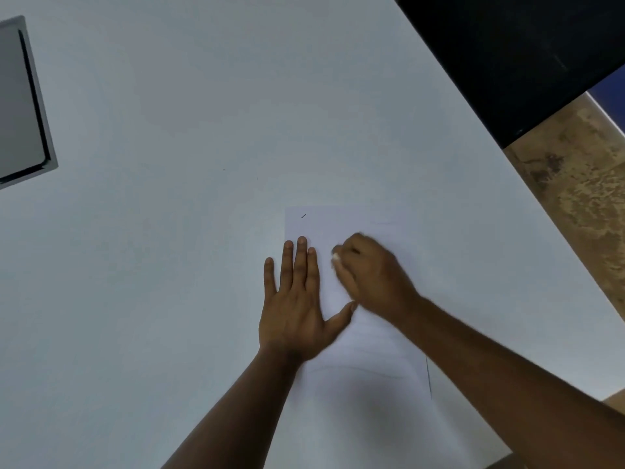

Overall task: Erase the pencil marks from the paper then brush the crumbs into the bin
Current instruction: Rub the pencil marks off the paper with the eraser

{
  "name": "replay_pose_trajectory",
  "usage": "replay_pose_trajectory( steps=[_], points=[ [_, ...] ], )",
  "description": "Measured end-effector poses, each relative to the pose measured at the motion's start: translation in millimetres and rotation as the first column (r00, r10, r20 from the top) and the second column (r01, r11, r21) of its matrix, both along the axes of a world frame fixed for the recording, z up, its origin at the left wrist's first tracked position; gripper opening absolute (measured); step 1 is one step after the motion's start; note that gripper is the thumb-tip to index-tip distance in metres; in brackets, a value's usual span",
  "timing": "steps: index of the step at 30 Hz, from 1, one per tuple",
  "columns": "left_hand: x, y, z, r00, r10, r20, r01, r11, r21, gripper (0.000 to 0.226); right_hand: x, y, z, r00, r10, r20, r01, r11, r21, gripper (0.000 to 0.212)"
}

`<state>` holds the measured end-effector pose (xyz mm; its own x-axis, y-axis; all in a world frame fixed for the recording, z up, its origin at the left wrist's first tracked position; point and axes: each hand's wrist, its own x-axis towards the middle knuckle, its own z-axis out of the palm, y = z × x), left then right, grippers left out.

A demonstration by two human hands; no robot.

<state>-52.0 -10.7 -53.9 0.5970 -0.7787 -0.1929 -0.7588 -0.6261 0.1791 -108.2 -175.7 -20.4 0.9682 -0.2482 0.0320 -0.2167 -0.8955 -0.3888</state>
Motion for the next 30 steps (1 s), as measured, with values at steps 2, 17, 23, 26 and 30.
replay_pose_trajectory(
  steps=[2, 17, 23, 26, 30],
  points=[
    [0, 2, -2, 1.000, -0.014, 0.011, 0.014, 1.000, 0.010, 0.106, -11, 20, -4, 0.997, 0.079, 0.026, -0.080, 0.995, 0.064, 0.028],
    [0, -1, 0, 1.000, 0.006, -0.009, -0.006, 1.000, -0.002, 0.104, 7, 7, 0, 0.992, -0.020, 0.126, 0.016, 0.999, 0.027, 0.028],
    [-2, 0, 1, 1.000, 0.007, -0.013, -0.007, 1.000, -0.003, 0.105, 20, -43, -12, 0.986, -0.158, 0.059, 0.165, 0.975, -0.146, 0.020],
    [-1, -1, 3, 1.000, 0.014, -0.021, -0.014, 1.000, 0.009, 0.105, 27, -77, -8, 0.957, -0.252, 0.142, 0.272, 0.950, -0.153, 0.012],
    [-1, -1, 4, 1.000, 0.017, -0.019, -0.017, 1.000, -0.001, 0.105, 17, -57, 3, 0.951, -0.265, 0.158, 0.259, 0.964, 0.055, 0.021]
  ],
)
